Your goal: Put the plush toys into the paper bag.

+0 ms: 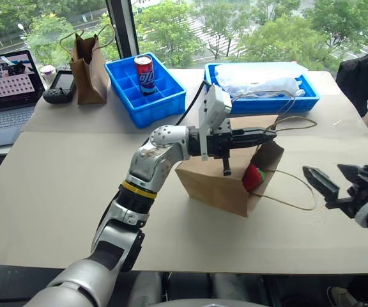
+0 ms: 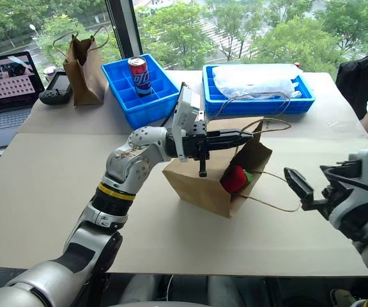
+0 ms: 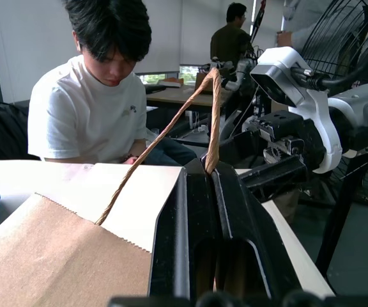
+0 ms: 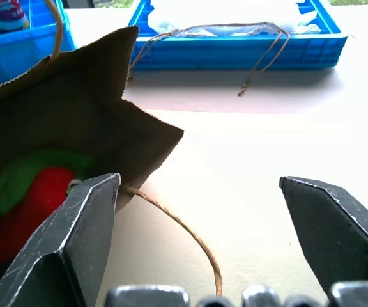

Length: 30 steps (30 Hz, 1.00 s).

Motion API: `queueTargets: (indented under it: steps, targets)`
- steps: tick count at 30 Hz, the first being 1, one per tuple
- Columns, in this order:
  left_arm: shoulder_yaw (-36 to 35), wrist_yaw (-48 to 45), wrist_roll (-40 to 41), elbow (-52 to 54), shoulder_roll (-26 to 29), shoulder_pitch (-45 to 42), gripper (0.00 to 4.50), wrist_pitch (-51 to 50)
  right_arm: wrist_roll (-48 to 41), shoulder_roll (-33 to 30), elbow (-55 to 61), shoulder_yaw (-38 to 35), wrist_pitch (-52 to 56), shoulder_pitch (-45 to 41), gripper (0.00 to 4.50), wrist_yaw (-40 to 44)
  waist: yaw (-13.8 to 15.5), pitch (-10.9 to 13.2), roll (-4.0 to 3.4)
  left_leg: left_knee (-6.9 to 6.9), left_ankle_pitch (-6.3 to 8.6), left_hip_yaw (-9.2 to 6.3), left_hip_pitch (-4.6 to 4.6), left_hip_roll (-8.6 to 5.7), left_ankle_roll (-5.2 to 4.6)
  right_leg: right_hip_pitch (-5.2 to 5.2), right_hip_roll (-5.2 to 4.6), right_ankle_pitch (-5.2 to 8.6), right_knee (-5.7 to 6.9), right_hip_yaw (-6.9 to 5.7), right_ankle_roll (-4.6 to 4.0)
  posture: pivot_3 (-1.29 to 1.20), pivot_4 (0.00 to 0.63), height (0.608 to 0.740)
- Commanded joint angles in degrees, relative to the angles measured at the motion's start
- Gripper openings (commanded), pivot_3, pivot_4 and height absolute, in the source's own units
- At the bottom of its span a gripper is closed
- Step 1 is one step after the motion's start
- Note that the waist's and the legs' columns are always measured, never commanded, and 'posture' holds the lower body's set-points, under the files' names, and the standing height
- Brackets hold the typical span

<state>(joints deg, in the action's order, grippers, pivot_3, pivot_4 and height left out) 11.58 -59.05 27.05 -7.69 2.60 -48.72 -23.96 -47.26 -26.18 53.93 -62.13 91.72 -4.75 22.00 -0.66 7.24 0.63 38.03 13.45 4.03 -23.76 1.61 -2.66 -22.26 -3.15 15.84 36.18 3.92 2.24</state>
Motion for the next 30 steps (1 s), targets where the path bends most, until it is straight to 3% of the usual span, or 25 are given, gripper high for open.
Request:
queueTargets:
  steps: [1,7,13,16,17,20,23,26,27,30]
  targets:
    - [-0.26,-0.06,0.07,0.77,-0.28,-0.41,0.0,1.12,-2.85,5.6,-1.82,-4.97,0.78,1.07,4.45,-1.56,-0.08,-0.03,-0.1,-0.01,0.0,0.0,-0.02,-0.01,0.0,-0.03,-0.01,0.0,0.01,0.02,0.0,0.0,0.15,0.724]
    - [-0.85,0.39,0.7,1.0,-0.46,-0.48,0.0,0.52,-5.57,18.2,-5.62,-8.29,0.78,1.5,4.45,-6.38,-0.09,-0.05,-0.2,-0.01,-0.01,-0.07,-0.02,-0.05,0.01,-0.01,-0.01,0.0,0.03,0.03,0.0,0.0,0.15,0.724]
    - [-0.69,0.38,0.25,1.58,-0.03,-0.21,0.0,0.89,-9.61,24.58,-7.76,-10.41,0.78,1.84,4.45,-9.35,-0.04,-0.06,-0.22,-0.01,0.0,-0.07,-0.06,-0.13,0.01,-0.03,-0.08,0.01,0.01,0.04,0.03,0.0,0.15,0.724]
    - [-0.69,0.56,0.2,1.72,0.04,-0.12,0.0,0.93,-13.7,26.14,-8.51,-11.56,-0.32,0.75,3.73,-11.5,-0.06,-0.06,-0.22,-0.01,-0.01,-0.09,-0.06,-0.12,0.01,-0.03,-0.08,0.01,0.02,0.03,0.03,0.0,0.15,0.724]
    - [-0.68,0.62,0.15,1.78,0.08,-0.09,0.0,0.98,-16.04,26.43,-8.7,-11.65,-1.21,0.5,3.3,-12.48,-0.08,-0.06,-0.22,-0.01,-0.01,-0.09,-0.06,-0.12,0.01,-0.03,-0.08,0.01,0.02,0.03,0.03,0.0,0.15,0.724]
    - [-0.63,0.65,-0.15,1.91,0.46,0.05,0.0,1.29,-29.65,25.91,-10.29,-9.18,-8.76,1.34,2.38,-20.11,-0.15,-0.05,-0.23,-0.01,-0.01,-0.09,-0.05,-0.11,0.01,-0.03,-0.07,0.01,0.03,0.03,0.03,0.0,0.15,0.724]
    - [-0.64,0.65,-0.48,1.77,0.87,0.03,0.0,1.8,-47.54,20.56,-11.46,-1.1,-21.64,4.88,1.36,-29.32,-0.24,-0.05,-0.23,-0.03,0.0,-0.08,-0.06,-0.11,0.01,-0.03,-0.08,0.01,0.01,0.04,0.03,0.0,0.15,0.724]
    - [-1.14,0.8,-0.57,1.36,1.22,-0.44,0.0,2.31,-61.24,10.52,-10.17,8.12,-32.57,7.34,0.21,-35.01,-0.35,-0.03,-0.21,-0.05,0.0,-0.08,-0.08,-0.13,0.0,-0.02,-0.11,0.02,-0.04,0.05,0.04,0.0,0.15,0.724]
    - [-1.49,1.0,-0.62,1.02,1.34,-0.86,0.0,2.57,-63.72,6.93,-10.09,11.16,-35.53,6.42,0.02,-37.02,-0.38,-0.03,-0.21,-0.05,0.0,-0.08,-0.08,-0.13,0.0,-0.01,-0.1,0.02,-0.04,0.05,0.04,0.0,0.15,0.724]
    - [-2.83,1.64,-0.28,0.04,1.7,-2.38,0.0,2.94,-65.38,-0.91,-10.79,20.03,-43.92,-0.23,0.02,-43.5,-0.83,0.02,-0.12,-0.05,-0.02,-0.08,-0.07,-0.14,-0.02,0.02,-0.07,0.02,-0.03,0.08,0.03,0.0,0.15,0.724]
